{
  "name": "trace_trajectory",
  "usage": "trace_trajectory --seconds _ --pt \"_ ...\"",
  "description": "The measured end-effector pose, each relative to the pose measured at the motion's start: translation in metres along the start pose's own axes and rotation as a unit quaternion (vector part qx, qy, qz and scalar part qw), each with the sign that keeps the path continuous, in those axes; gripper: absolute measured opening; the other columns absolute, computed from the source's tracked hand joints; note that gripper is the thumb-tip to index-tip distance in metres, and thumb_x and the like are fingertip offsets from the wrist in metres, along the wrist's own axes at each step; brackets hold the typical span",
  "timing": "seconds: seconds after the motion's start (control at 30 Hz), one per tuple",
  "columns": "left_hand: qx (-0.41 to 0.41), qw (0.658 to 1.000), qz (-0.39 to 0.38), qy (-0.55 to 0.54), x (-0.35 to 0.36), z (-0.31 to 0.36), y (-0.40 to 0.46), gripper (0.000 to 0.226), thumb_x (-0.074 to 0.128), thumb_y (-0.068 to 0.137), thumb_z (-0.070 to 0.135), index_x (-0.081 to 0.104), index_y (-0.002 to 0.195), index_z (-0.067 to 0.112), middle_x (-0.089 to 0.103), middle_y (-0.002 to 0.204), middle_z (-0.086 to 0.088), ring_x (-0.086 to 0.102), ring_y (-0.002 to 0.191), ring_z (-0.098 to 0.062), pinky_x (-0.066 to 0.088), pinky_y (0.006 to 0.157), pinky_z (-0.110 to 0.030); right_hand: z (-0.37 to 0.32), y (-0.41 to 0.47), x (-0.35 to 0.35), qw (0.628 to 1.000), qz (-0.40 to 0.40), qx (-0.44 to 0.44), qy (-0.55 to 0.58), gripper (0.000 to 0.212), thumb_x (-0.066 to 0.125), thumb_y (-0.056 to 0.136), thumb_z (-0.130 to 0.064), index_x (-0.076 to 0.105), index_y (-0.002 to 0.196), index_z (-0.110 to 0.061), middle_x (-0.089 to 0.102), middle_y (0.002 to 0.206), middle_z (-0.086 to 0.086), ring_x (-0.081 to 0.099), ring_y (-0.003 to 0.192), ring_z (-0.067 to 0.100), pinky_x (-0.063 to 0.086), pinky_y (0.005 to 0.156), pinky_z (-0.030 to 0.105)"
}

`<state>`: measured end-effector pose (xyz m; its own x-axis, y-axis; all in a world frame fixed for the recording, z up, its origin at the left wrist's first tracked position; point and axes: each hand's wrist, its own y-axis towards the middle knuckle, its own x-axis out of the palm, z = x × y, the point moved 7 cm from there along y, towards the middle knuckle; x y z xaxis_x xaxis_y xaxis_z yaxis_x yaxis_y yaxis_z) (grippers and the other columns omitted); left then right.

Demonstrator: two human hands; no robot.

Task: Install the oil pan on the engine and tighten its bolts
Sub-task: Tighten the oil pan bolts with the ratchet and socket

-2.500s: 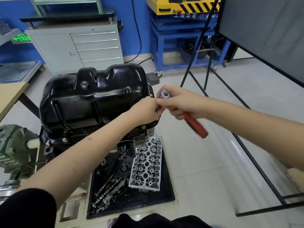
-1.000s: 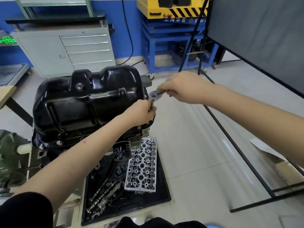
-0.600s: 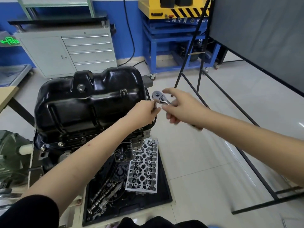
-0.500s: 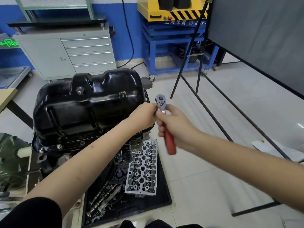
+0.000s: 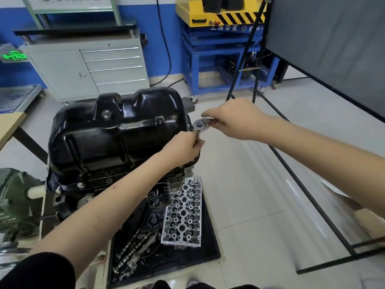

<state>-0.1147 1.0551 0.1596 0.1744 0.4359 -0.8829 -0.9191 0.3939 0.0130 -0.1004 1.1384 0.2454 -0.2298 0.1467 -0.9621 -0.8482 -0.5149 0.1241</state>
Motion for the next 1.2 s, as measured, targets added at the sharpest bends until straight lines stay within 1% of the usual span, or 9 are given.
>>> trace_trajectory --seconds 0.1,0.17,0.3,0.33,0.43,0.63,0.83,1.03,1.2 --pt "-0.014 1.000 0.009 -0.012 -0.003 -0.004 -0.001 0.035 0.044 0.096 0.025 0.039 0.061 0.018 0.068 0.077 -0.014 0.065 0.069 -0.026 0.052 0.073 -0.038 -0.004 -0.012 0.005 0.997 0.027 0.069 0.033 0.035 0.043 0.094 -0.025 0.043 0.128 -0.013 0.065 0.100 0.011 0.060 0.088 0.031 0.036 0.052 0.032" --pt "-0.018 1.000 0.009 -0.024 -0.003 -0.004 -0.002 0.030 0.045 0.095 0.025 0.046 0.068 0.014 0.069 0.077 -0.012 0.065 0.067 -0.023 0.052 0.071 -0.035 -0.010 -0.024 0.017 0.955 -0.022 0.122 0.269 0.032 0.043 0.094 -0.019 0.044 0.125 -0.012 0.068 0.088 0.009 0.065 0.070 0.025 0.049 0.062 0.032" --pt "-0.017 1.000 -0.003 0.022 -0.002 0.003 -0.002 0.023 0.047 0.085 0.008 0.044 0.063 0.012 0.057 0.073 -0.011 0.059 0.075 -0.033 0.036 0.056 -0.030 -0.053 -0.047 0.042 0.552 -0.034 0.256 0.792 0.028 0.038 0.095 -0.001 0.040 0.122 -0.009 0.054 0.064 0.009 0.048 0.033 0.010 0.051 0.043 0.024" --pt "-0.024 0.999 -0.009 0.032 -0.001 0.004 -0.002 0.029 0.045 0.082 0.003 0.036 0.057 0.017 0.053 0.067 -0.007 0.058 0.074 -0.033 0.032 0.052 -0.029 -0.062 -0.046 0.043 0.499 -0.014 0.257 0.827 0.021 0.036 0.095 0.002 0.043 0.111 -0.009 0.049 0.062 0.009 0.045 0.031 0.008 0.049 0.040 0.022" --pt "-0.034 0.999 -0.008 0.006 -0.003 -0.002 0.000 0.023 0.047 0.078 0.001 0.041 0.059 0.013 0.052 0.063 -0.003 0.059 0.077 -0.031 0.034 0.054 -0.028 -0.064 -0.038 0.037 0.550 -0.045 0.229 0.802 0.020 0.037 0.091 0.007 0.046 0.091 -0.011 0.047 0.062 0.010 0.044 0.032 0.009 0.045 0.038 0.020" --pt "-0.001 1.000 -0.003 0.008 0.003 0.001 -0.004 0.036 0.042 0.095 0.019 0.036 0.061 0.010 0.063 0.078 -0.018 0.057 0.075 -0.035 0.044 0.066 -0.035 0.006 -0.013 0.013 0.965 -0.162 -0.021 0.206 0.039 0.046 0.091 -0.003 0.055 0.123 -0.022 0.063 0.088 -0.002 0.056 0.081 0.017 0.045 0.077 0.032" --pt "-0.014 0.999 0.002 -0.029 0.000 -0.012 -0.003 0.032 0.042 0.096 0.025 0.047 0.067 0.012 0.068 0.077 -0.014 0.064 0.071 -0.027 0.051 0.071 -0.036 0.017 0.003 -0.001 0.996 -0.031 -0.020 0.077 0.027 0.048 0.092 -0.034 0.061 0.114 -0.027 0.065 0.093 -0.003 0.058 0.090 0.020 0.042 0.070 0.032" --pt "-0.023 0.997 0.026 -0.073 -0.002 -0.007 0.001 0.024 0.044 0.096 0.025 0.050 0.081 0.008 0.070 0.080 -0.014 0.067 0.072 -0.024 0.053 0.073 -0.036 0.014 -0.025 0.025 0.915 -0.124 0.137 0.358 0.024 0.047 0.094 -0.024 0.058 0.077 -0.011 0.056 0.055 -0.005 0.050 0.042 0.009 0.039 0.038 0.016" --pt "-0.011 0.999 0.012 0.041 0.006 0.013 0.005 0.022 0.040 0.095 0.019 0.053 0.092 0.002 0.062 0.094 -0.018 0.057 0.085 -0.034 0.037 0.064 -0.032 -0.046 -0.064 0.054 0.522 -0.122 0.276 0.798 0.024 0.043 0.096 -0.013 0.043 0.072 -0.011 0.042 0.042 -0.004 0.035 0.032 0.007 0.036 0.035 0.016"
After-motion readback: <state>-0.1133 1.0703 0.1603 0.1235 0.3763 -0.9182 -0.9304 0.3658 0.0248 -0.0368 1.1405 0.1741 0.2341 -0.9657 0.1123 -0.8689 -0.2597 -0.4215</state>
